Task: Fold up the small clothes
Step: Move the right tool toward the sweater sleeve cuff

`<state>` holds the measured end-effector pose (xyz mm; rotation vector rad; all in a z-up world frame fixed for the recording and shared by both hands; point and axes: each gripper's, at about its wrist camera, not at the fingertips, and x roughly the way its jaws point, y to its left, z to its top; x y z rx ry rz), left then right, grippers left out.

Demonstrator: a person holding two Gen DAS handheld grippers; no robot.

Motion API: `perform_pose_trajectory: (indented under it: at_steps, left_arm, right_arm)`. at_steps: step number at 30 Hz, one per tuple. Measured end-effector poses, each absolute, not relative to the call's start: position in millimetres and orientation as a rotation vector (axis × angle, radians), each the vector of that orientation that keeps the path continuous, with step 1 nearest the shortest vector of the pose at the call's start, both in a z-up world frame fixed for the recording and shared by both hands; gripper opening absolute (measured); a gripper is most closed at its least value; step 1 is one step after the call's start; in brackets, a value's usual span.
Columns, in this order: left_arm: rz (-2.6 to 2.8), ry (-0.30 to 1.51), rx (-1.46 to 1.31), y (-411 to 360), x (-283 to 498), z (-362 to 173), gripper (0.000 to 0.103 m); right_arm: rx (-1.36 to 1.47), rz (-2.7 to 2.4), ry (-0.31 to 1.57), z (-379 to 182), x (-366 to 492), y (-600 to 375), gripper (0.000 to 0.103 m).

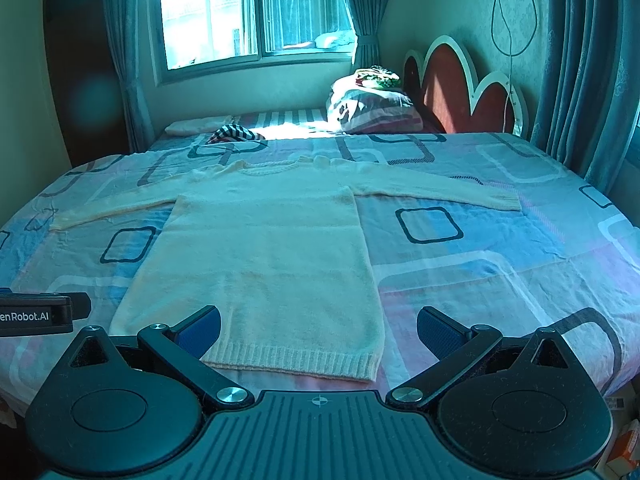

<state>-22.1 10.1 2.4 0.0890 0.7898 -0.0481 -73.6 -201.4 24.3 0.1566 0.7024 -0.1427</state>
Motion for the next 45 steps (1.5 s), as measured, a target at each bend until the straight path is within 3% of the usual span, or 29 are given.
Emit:
perform_pose_trajectory:
  at_steps: [16, 35, 45]
  left_arm:
    - [-0.075, 0.819, 0.113, 1, 41, -14, 0.102]
    - [-0.207, 0.855, 0.106, -1, 207, -56, 0.102]
    - [-0.183, 0.871, 0.082, -33, 269, -75, 0.101]
  right_arm:
    - [0.163, -0.222, 0.715, 10, -26, -222, 0.103]
    - [0.217, -0.424, 0.713, -16, 111, -256, 0.103]
    - [0.248, -0.453, 0.715, -38, 166, -323, 0.103]
